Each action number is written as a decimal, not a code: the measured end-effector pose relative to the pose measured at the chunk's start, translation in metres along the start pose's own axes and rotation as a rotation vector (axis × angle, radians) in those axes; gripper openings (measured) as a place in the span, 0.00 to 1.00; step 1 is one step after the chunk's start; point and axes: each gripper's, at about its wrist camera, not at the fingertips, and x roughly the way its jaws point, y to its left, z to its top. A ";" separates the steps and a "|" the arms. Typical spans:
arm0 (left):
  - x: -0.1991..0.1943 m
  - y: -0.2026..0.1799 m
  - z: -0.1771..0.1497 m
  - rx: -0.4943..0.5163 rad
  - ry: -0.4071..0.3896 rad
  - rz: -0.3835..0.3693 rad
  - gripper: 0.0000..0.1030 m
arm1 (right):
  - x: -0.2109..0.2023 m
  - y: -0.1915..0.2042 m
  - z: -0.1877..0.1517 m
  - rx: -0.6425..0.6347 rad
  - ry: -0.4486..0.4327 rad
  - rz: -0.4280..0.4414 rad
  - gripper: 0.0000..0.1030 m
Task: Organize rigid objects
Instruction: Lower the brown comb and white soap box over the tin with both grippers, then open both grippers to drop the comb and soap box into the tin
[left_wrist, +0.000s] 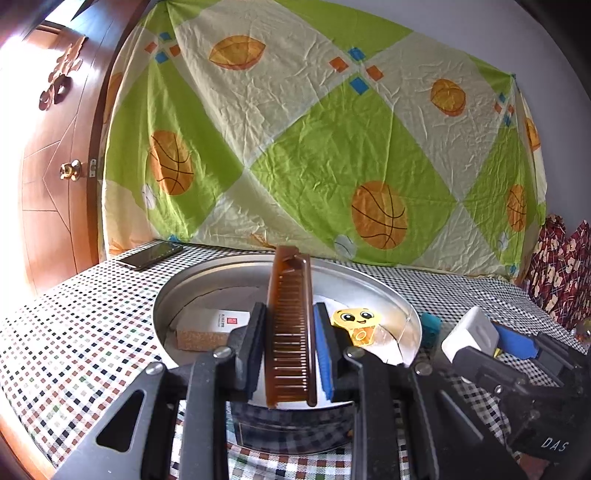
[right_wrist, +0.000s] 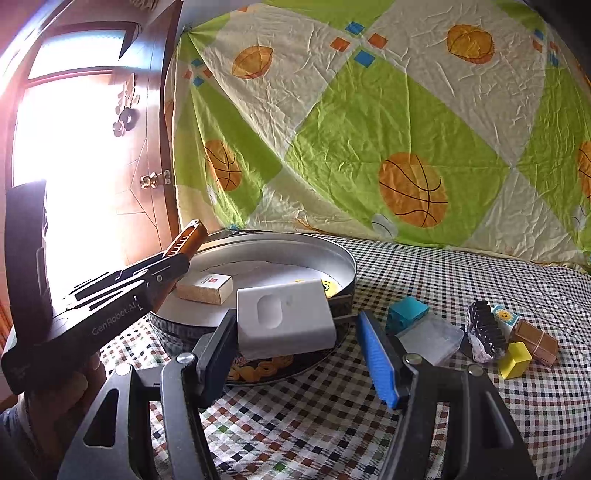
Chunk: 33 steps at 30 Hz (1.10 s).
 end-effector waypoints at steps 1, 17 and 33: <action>0.002 0.001 0.001 -0.003 0.011 -0.002 0.23 | 0.000 0.000 0.002 0.000 -0.002 0.003 0.64; 0.038 0.023 0.030 -0.004 0.164 -0.014 0.23 | 0.053 0.002 0.055 -0.030 0.080 0.078 0.64; 0.085 0.028 0.046 0.073 0.320 0.086 0.27 | 0.148 0.006 0.059 -0.032 0.317 0.089 0.64</action>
